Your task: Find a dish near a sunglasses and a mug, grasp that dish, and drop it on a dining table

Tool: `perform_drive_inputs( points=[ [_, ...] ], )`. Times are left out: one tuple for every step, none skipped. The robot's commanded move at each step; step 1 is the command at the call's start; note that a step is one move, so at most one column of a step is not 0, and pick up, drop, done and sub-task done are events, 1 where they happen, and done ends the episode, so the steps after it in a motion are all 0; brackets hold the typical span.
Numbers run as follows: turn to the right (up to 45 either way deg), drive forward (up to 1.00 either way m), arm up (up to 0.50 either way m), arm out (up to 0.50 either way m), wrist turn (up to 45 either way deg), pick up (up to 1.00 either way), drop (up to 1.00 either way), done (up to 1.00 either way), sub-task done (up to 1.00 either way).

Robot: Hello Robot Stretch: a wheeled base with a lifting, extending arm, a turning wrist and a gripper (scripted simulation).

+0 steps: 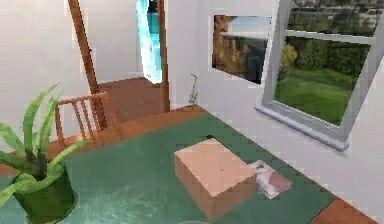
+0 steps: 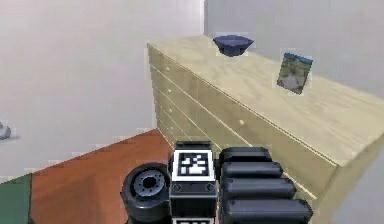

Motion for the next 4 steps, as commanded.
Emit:
perform_drive_inputs(
  points=[
    [45.0,0.0,0.0,0.0,0.0,0.0,0.0,0.0,0.0],
    [0.0,0.05,0.0,0.0,0.0,0.0,0.0,0.0,0.0],
    [-45.0,0.0,0.0,0.0,0.0,0.0,0.0,0.0,0.0],
    [-45.0,0.0,0.0,0.0,0.0,0.0,0.0,0.0,0.0]
  ],
)
